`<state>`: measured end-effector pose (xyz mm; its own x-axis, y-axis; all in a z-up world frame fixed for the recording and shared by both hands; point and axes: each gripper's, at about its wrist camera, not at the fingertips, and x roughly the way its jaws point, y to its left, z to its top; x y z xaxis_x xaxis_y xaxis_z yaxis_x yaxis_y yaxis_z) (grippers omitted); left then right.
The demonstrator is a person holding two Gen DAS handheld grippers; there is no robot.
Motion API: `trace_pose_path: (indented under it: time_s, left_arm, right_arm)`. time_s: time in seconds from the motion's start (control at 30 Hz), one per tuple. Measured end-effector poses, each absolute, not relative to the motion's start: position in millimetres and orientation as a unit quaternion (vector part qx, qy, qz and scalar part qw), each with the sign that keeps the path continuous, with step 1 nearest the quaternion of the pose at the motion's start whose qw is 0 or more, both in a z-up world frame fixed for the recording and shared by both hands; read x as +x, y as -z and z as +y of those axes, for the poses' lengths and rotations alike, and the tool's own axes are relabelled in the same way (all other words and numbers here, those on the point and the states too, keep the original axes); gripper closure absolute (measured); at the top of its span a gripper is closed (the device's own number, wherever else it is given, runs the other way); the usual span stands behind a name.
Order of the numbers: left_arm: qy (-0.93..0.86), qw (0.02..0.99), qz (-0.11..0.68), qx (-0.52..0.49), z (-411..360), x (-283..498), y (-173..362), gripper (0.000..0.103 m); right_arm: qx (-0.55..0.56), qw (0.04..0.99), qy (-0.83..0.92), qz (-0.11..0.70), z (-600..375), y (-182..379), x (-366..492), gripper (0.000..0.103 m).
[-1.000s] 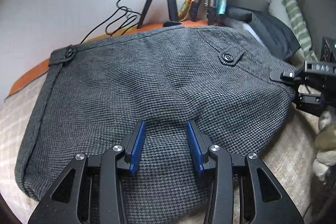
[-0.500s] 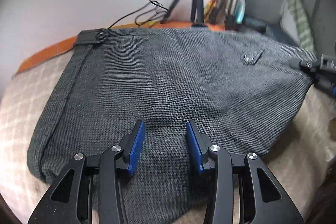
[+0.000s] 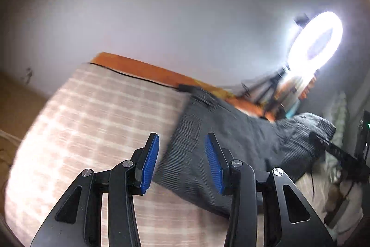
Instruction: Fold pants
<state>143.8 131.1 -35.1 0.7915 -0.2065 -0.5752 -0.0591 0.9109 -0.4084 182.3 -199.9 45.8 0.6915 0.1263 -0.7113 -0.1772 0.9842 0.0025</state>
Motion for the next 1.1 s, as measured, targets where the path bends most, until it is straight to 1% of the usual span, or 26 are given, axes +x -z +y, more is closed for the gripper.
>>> trace_pose_path:
  time_s: [0.13, 0.23, 0.5, 0.63, 0.73, 0.83, 0.87, 0.9, 0.93, 1.0, 1.07, 1.1]
  left_arm:
    - [0.021, 0.926, 0.299, -0.230, 150, 139, 29, 0.063]
    - [0.013, 0.929, 0.291, -0.228, 158, 138, 25, 0.063]
    - [-0.017, 0.926, 0.296, -0.235, 184, 134, 31, 0.063]
    - [-0.022, 0.926, 0.295, -0.236, 189, 132, 31, 0.063]
    - [-0.020, 0.925, 0.296, -0.236, 190, 132, 32, 0.063]
    - [-0.015, 0.925, 0.299, -0.233, 185, 135, 34, 0.063]
    - [-0.011, 0.925, 0.300, -0.232, 183, 136, 34, 0.063]
    - [-0.006, 0.925, 0.301, -0.231, 180, 137, 34, 0.063]
    - [-0.001, 0.925, 0.303, -0.231, 177, 138, 34, 0.063]
    - [0.016, 0.922, 0.309, -0.234, 169, 140, 35, 0.047]
    - [0.031, 0.919, 0.314, -0.237, 159, 141, 37, 0.046]
    - [0.040, 0.917, 0.318, -0.238, 153, 142, 38, 0.046]
  right_arm:
    - [-0.100, 0.912, -0.117, 0.381, -142, -44, 188, 0.087]
    - [-0.142, 0.899, -0.147, 0.387, -95, -32, 191, 0.089]
    - [-0.231, 0.846, -0.233, 0.421, 13, 33, 180, 0.092]
    - [-0.258, 0.826, -0.249, 0.435, 39, 60, 173, 0.091]
    - [-0.246, 0.823, -0.261, 0.441, 41, 65, 175, 0.091]
    - [-0.209, 0.817, -0.290, 0.451, 30, 57, 177, 0.078]
    - [-0.182, 0.816, -0.312, 0.452, 20, 48, 180, 0.068]
    - [-0.148, 0.816, -0.333, 0.448, 9, 38, 178, 0.063]
    - [-0.130, 0.818, -0.341, 0.445, 3, 32, 175, 0.061]
    - [-0.079, 0.826, -0.353, 0.433, -22, 16, 173, 0.050]
    - [-0.050, 0.835, -0.346, 0.424, -45, 9, 172, 0.046]
    - [-0.036, 0.840, -0.335, 0.425, -60, 7, 174, 0.046]
